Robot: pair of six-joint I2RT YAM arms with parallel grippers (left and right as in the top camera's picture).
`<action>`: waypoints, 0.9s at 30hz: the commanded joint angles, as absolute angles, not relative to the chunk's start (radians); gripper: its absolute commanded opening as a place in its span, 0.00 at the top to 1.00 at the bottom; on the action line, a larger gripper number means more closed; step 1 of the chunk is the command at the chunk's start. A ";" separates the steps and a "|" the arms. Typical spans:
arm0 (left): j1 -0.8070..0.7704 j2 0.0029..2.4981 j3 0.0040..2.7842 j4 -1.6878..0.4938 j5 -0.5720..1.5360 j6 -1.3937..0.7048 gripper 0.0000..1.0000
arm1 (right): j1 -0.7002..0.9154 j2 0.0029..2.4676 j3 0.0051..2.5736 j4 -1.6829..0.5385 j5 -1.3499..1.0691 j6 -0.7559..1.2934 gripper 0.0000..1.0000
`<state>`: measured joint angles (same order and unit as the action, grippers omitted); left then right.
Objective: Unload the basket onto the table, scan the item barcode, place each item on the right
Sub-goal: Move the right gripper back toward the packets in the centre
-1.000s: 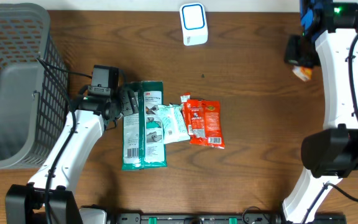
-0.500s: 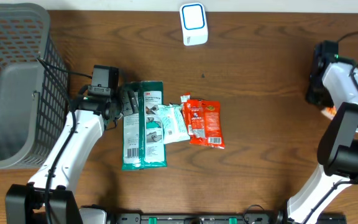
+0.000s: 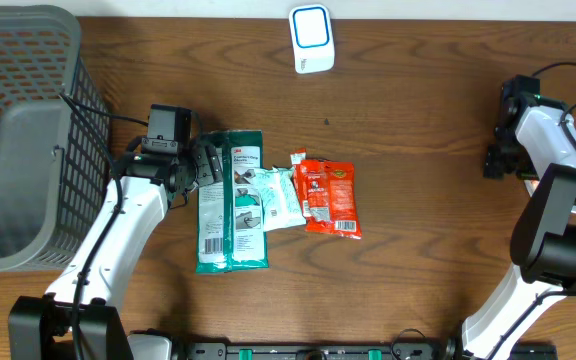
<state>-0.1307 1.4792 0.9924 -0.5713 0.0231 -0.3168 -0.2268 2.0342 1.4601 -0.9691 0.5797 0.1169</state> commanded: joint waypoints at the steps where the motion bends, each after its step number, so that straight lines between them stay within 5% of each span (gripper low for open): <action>1: -0.128 1.485 0.984 -0.570 0.015 -0.319 0.16 | -0.202 1.988 1.517 -1.008 0.536 0.111 0.11; 9: -0.128 1.485 0.984 -0.570 0.015 -0.319 0.16 | -0.093 1.985 1.655 -1.202 -0.020 0.109 0.22; 18: -0.128 1.485 0.984 -0.570 0.015 -0.319 0.16 | 0.028 1.985 1.642 -1.278 -0.405 -0.062 0.21; 27: -0.128 1.485 0.984 -0.570 0.015 -0.319 0.16 | 0.075 1.985 1.499 -1.151 -0.654 -0.084 0.43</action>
<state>-0.1307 1.4792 0.9920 -0.5709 0.0227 -0.3168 0.0322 2.0109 1.5494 -1.1881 -0.5671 -0.0631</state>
